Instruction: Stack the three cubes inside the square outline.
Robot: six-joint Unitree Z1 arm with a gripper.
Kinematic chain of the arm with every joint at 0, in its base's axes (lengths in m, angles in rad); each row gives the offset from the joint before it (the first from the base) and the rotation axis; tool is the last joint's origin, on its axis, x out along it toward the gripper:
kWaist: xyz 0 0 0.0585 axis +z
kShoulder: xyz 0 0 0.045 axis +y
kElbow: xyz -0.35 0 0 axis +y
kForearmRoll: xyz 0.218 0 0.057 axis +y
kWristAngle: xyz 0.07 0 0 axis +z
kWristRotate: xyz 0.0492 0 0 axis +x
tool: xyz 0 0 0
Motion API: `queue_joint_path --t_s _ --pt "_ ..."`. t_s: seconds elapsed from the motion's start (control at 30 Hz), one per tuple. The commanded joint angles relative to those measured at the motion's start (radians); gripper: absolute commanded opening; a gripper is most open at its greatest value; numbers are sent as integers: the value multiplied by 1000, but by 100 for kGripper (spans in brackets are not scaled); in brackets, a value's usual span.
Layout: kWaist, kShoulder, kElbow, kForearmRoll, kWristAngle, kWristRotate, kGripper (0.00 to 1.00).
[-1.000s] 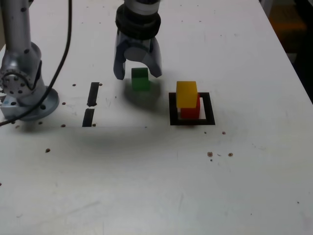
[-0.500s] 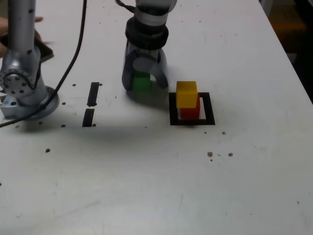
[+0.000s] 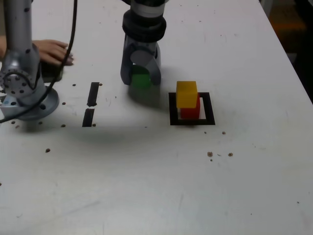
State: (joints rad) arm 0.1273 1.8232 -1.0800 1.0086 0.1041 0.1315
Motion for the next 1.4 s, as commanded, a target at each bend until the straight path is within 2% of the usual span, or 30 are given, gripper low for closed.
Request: queue_joint_path --t_s 0.0,0.3,0.77,1.03,1.37 --pt "2 -14 -5 17 2 0 7" --pt "-14 -89 -58 100 -4 0 7" --pt "-127 -173 -209 219 -18 -22 7" --pt "-235 -135 -379 291 -14 -52 7" --pt "-322 -13 -574 409 -31 -71 7"
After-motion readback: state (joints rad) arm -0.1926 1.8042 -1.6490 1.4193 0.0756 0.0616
